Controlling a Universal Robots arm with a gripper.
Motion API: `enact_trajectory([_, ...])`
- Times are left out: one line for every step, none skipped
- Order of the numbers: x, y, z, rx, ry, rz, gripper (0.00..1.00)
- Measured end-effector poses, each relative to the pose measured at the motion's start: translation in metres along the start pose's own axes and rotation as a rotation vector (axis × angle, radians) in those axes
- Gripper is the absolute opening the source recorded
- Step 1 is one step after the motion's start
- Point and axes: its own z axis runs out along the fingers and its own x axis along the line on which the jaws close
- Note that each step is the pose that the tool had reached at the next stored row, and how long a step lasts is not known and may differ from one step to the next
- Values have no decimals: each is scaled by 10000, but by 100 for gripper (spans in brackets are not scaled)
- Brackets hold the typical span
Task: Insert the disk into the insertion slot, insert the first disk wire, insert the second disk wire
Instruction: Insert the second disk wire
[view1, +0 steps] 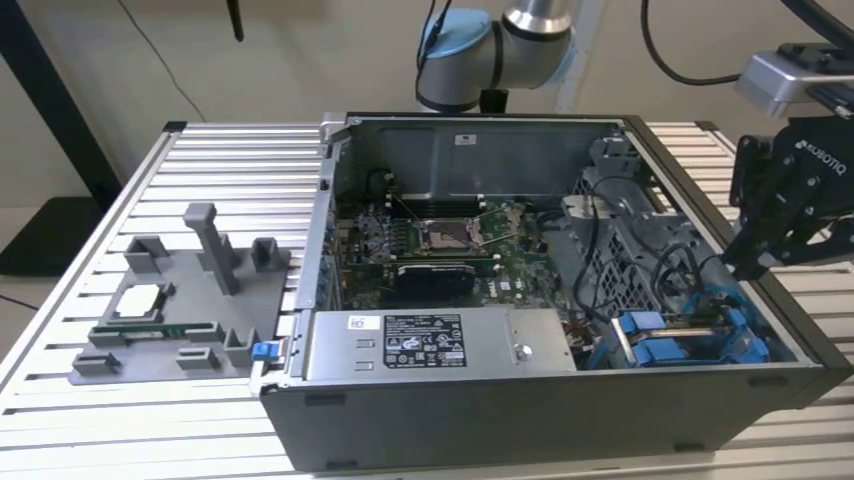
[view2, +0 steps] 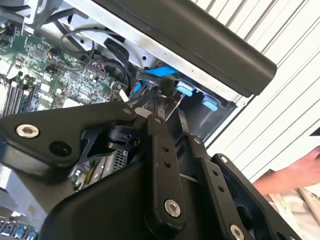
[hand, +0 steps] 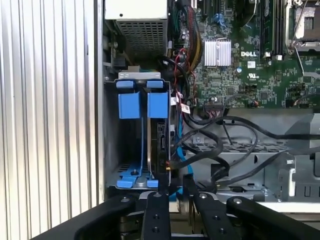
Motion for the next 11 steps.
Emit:
enact_trajectory([-7, -1, -8, -4, -2, 0, 100])
enact_trajectory([-14, -4, -12, -5, -3, -1, 100])
enact_trajectory([-16, -13, -14, -5, -2, -2, 100])
enact_trajectory([-17, -24, -14, -5, -2, -7, 100])
enact_trajectory([-20, -35, -15, -5, 0, -17, 100])
enact_trajectory([-23, -46, -16, -5, 0, -36, 100])
enact_trajectory([-25, -56, -16, -5, 0, -64, 100])
enact_trajectory([-26, -66, -17, -5, 2, -97, 100])
enact_trajectory([-28, -76, -17, -4, 3, -130, 100])
enact_trajectory([-30, -88, -17, -4, 5, -163, 100])
enact_trajectory([-32, -99, -18, -4, 6, -194, 100])
